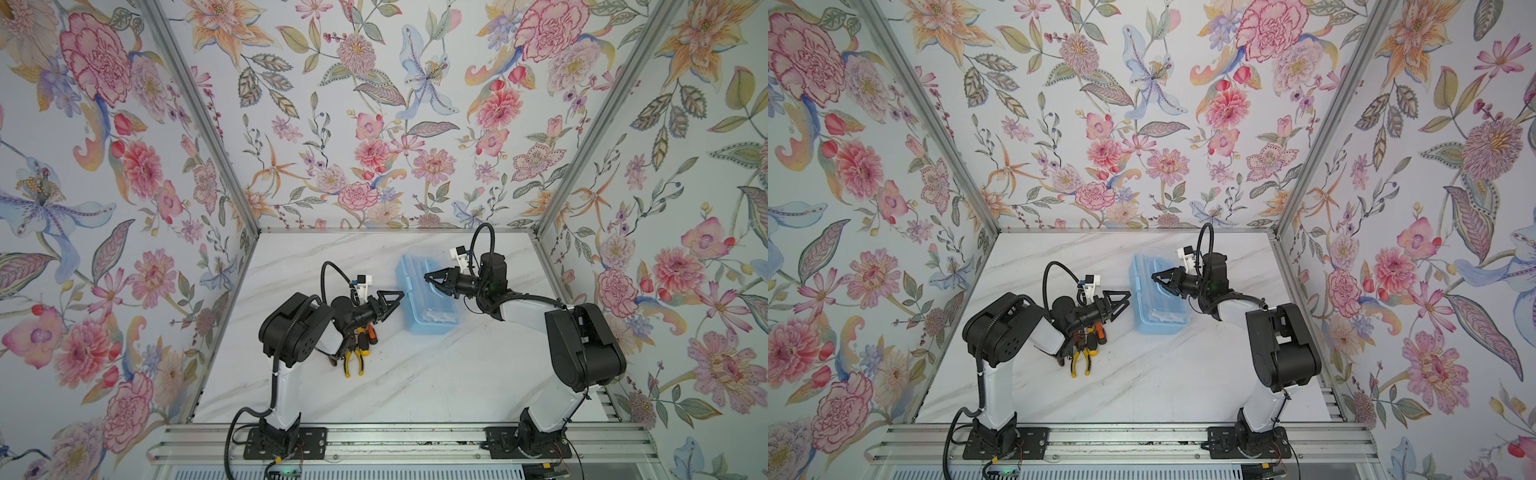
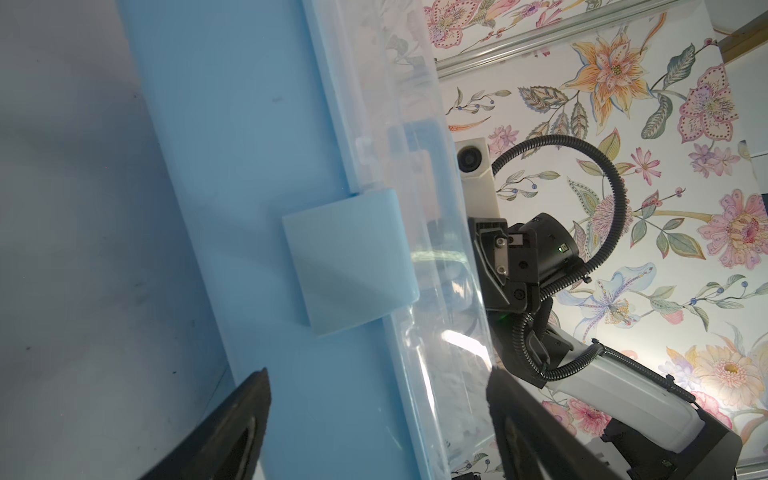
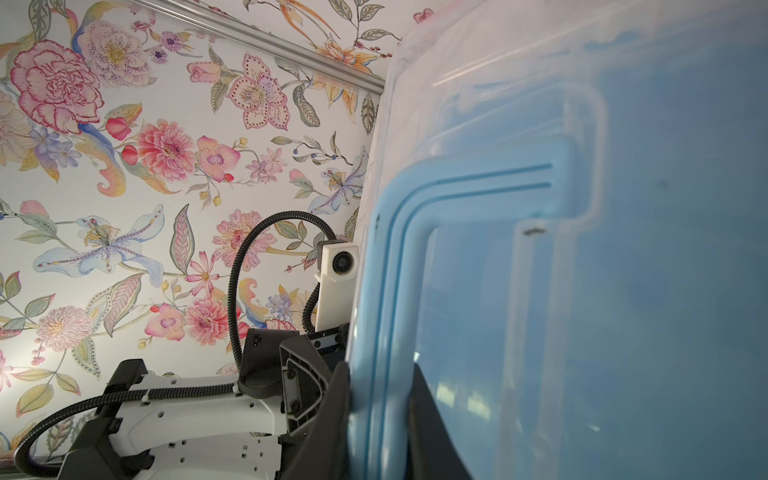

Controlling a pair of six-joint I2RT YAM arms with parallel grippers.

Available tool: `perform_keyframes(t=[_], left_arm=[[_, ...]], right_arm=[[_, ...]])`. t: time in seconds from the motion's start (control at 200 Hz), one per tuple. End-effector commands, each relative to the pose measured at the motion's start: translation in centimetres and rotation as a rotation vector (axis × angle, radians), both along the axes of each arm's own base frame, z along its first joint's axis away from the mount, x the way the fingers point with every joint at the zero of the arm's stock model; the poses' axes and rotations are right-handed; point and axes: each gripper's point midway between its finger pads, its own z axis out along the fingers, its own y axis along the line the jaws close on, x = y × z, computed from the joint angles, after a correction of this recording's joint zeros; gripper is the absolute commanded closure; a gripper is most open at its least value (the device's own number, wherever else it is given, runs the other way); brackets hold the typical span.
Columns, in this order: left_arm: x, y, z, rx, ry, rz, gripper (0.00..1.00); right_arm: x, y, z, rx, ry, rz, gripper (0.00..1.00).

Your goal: Pack the tool kit

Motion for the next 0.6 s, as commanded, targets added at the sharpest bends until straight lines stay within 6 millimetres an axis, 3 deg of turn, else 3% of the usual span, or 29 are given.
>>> perform_keyframes(t=[0.0, 0.215, 0.395, 0.485, 0.596], left_arm=[[0.2, 0.2, 4.4, -0.087, -0.206, -0.003, 0.15], [1.2, -0.6, 4.4, -0.080, -0.209, -0.018, 0.15], [1.7, -1.1, 4.3, -0.100, -0.205, -0.037, 0.15], [1.8, -1.1, 5.0, -0.140, -0.210, -0.044, 0.16], [1.3, -1.2, 7.1, -0.185, -0.247, -0.066, 0.17]], right_arm=[[-2.7, -0.6, -9.6, -0.158, 0.131, 0.030, 1.00], [-3.4, 0.5, -8.4, -0.113, 0.091, 0.091, 1.00], [-3.8, 1.0, -8.7, -0.126, 0.096, 0.119, 1.00], [-3.8, 1.2, -9.3, -0.147, 0.109, 0.117, 1.00], [-3.5, 1.2, -10.5, -0.176, 0.133, 0.105, 1.00]])
